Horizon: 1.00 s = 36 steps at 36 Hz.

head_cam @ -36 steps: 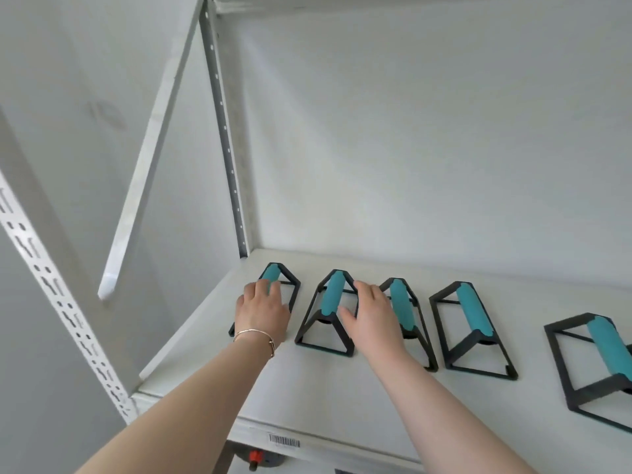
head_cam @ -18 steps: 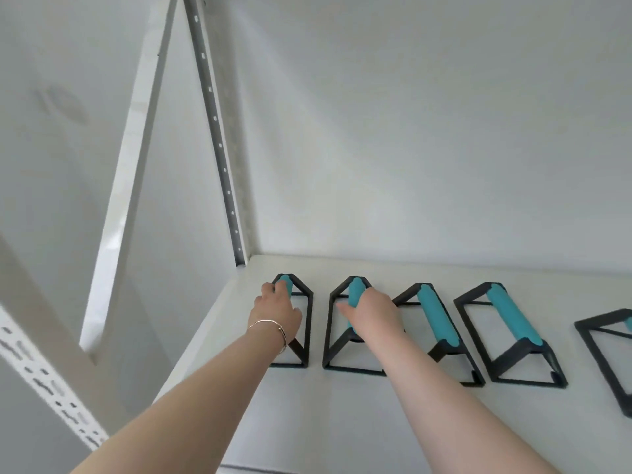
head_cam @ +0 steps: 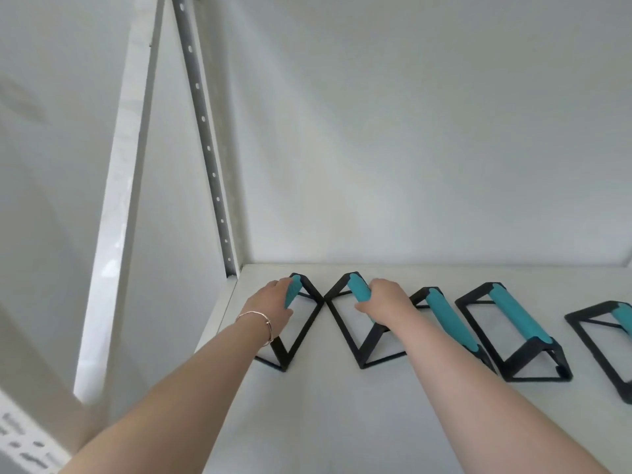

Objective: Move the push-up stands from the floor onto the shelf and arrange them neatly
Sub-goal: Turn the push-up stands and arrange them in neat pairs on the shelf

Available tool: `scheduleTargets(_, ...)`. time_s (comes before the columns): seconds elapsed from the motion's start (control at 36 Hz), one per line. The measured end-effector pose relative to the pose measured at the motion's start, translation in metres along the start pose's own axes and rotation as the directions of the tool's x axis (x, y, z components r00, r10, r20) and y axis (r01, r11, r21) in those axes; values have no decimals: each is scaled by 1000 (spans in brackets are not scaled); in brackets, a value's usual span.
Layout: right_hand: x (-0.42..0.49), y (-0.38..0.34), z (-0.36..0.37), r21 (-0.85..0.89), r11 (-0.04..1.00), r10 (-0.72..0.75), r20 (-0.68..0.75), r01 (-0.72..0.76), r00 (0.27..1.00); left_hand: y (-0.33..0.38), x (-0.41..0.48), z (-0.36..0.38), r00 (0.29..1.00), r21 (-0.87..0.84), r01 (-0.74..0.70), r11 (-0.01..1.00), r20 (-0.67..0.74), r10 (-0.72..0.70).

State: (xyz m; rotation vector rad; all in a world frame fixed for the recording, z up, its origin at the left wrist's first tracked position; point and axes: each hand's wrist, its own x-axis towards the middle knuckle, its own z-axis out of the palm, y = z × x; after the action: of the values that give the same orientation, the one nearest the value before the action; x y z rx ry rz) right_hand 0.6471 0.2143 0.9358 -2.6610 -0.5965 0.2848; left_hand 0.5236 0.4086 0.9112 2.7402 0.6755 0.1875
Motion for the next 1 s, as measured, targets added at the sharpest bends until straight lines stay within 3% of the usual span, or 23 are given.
scheduleTargets(0.17, 27, 6, -8, -34, 997, -64, 42, 65, 997, -18, 17, -7, 996, 1, -88, 996, 23, 88)
scheduleTargets(0.56, 50, 33, -32, -38, 983, -174, 106, 179, 979, -22, 45, -11, 990, -17, -115, 993, 81, 116)
scheduleTargets(1.0, 91, 23, -48, -93, 918, -354, 238, 384, 904, -30, 69, -12, 993, -17, -114, 993, 42, 115)
